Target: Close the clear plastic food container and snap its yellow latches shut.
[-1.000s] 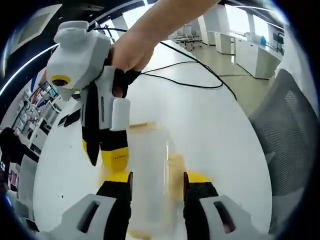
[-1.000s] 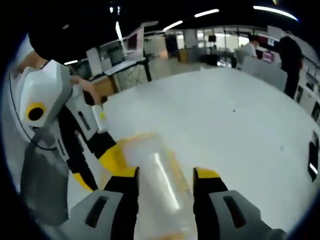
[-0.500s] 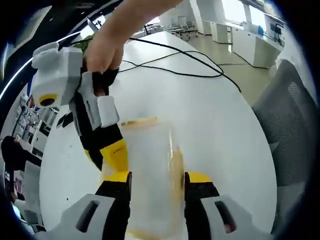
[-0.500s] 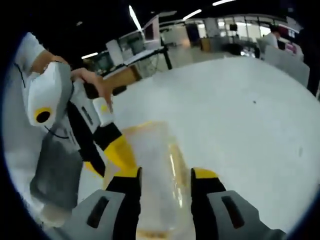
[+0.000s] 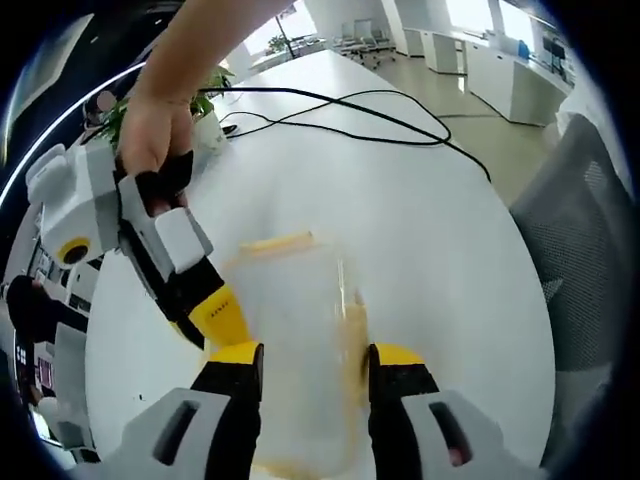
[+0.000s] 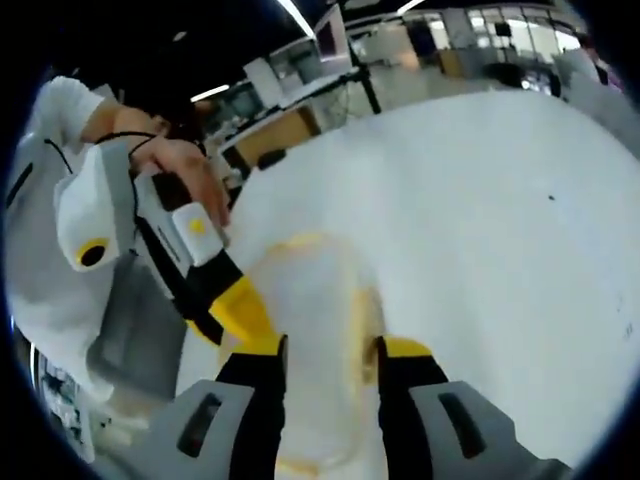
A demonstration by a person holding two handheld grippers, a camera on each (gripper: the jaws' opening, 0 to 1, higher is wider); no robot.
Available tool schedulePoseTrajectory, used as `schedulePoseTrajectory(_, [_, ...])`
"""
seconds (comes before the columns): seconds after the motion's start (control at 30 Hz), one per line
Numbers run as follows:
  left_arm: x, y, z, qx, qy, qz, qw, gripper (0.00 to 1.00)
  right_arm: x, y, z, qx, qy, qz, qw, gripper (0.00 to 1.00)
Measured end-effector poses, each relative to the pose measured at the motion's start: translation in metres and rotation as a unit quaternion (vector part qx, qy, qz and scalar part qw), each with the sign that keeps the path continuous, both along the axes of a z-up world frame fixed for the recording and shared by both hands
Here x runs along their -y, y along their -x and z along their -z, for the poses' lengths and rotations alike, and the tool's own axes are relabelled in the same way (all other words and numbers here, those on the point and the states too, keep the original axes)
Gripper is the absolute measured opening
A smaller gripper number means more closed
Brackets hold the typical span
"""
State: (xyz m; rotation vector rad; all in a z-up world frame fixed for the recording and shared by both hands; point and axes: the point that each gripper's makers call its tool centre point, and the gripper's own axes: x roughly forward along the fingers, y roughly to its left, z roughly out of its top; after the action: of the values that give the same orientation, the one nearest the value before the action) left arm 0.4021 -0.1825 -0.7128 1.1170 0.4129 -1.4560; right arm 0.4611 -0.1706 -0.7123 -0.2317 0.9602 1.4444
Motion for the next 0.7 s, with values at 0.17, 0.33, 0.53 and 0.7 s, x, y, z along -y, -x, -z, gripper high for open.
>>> schedulePoseTrajectory(0.17, [-0.0009, 0.0001, 0.0019, 0.013, -0.005, 0.007, 0.9999, 0.37, 0.0011, -0.002, 0.0011, -0.003, 0.0, -0.008, 1.0, 0.33])
schedulePoseTrajectory(0.33, [-0.0015, -0.0001, 0.0028, 0.016, -0.008, 0.005, 0.9998, 0.36, 0.0003, -0.0042, 0.0023, 0.002, 0.003, -0.012, 0.9999, 0.33])
schedulePoseTrajectory(0.53, [-0.0019, -0.0012, 0.0035, 0.012, -0.007, -0.001, 0.9999, 0.35, 0.0008, -0.0026, 0.0034, 0.008, 0.009, -0.013, 0.9998, 0.32])
schedulePoseTrajectory(0.7, [-0.0019, -0.0025, 0.0042, 0.008, -0.006, -0.007, 0.9999, 0.35, 0.0, -0.0026, 0.0041, 0.013, 0.018, -0.015, 0.9996, 0.31])
